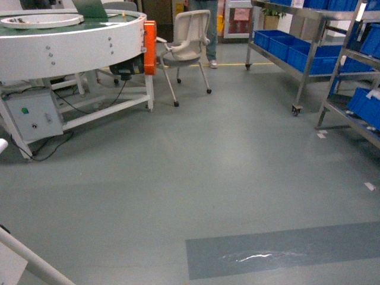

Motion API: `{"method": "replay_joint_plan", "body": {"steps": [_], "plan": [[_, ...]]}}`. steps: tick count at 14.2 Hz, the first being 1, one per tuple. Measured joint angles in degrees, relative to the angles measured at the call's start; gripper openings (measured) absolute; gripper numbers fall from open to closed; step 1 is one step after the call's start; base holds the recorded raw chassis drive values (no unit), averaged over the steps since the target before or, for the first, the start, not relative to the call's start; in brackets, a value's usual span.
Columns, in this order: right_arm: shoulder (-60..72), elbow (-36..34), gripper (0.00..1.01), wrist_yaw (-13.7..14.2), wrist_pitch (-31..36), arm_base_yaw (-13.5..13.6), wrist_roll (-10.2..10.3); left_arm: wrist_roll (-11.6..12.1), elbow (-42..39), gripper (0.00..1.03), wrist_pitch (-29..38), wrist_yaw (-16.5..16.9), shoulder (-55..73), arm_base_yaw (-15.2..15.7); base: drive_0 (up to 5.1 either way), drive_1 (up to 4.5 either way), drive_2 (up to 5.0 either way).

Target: Pick red block from blue box to shelf

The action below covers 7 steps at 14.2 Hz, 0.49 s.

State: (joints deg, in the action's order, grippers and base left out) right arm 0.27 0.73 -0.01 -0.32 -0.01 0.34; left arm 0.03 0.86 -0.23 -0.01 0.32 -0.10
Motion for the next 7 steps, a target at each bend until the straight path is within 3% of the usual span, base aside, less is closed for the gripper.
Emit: {"method": "replay_joint_plan", "body": {"steps": [7], "plan": [[0.0, 0.0, 0.29, 0.0, 0.2, 0.0, 0.0, 0.0, 0.0, 0.98, 0.0, -0.2, 0.0, 0.0, 0.0, 4.33, -4.3]]}}
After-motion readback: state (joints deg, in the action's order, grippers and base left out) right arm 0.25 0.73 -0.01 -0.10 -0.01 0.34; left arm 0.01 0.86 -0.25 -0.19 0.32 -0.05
